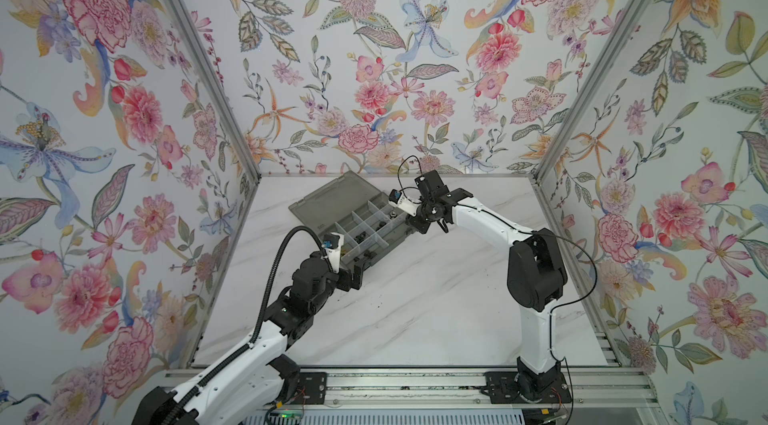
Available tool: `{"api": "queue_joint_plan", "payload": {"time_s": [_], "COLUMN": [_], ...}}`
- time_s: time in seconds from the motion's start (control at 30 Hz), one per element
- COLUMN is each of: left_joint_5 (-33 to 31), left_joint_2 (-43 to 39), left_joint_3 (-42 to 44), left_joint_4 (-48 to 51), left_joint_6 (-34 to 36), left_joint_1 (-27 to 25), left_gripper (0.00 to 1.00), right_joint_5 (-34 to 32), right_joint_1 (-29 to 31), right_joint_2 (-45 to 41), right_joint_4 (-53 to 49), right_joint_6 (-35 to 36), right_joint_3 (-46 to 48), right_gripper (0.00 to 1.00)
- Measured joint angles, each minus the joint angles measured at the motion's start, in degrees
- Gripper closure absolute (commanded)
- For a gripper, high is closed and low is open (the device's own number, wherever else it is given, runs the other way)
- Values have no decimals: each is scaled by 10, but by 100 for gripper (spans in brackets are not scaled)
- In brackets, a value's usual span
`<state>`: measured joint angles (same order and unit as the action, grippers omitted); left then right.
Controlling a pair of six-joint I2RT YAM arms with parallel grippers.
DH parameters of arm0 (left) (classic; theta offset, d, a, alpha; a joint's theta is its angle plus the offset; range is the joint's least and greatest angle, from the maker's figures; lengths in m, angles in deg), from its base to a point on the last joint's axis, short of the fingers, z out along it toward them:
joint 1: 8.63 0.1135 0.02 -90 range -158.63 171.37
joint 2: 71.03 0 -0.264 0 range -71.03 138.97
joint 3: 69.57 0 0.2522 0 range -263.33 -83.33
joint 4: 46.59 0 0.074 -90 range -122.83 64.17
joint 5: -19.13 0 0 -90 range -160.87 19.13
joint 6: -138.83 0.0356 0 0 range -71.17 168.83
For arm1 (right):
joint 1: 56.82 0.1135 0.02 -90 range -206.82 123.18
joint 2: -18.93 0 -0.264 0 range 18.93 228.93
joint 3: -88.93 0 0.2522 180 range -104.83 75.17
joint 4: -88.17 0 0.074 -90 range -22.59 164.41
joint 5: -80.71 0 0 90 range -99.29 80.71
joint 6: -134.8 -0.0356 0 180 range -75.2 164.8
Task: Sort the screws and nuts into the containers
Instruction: 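Lift the silver bolt with the right gripper over the box compartment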
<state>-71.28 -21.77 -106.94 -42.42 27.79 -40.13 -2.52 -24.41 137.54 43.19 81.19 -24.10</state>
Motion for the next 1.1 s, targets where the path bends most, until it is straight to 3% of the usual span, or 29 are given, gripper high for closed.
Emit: {"api": "queue_joint_plan", "payload": {"time_s": [0.3, 0.8, 1.1], "left_joint_5": [0, 0, 0], "left_joint_2": [-2, -20, -33], "left_joint_3": [0, 0, 5], "left_joint_4": [0, 7, 10], "left_joint_6": [0, 0, 0], "left_joint_1": [8, 12, 15], "left_gripper": [1, 1, 0], "right_joint_5": [9, 31, 31], "right_joint_1": [14, 69, 72], "right_joint_2": [19, 23, 40], "right_joint_4": [42, 61, 63], "right_joint_6": [61, 89, 89], "right_joint_3": [0, 2, 7], "right_gripper": [100, 100, 100]}}
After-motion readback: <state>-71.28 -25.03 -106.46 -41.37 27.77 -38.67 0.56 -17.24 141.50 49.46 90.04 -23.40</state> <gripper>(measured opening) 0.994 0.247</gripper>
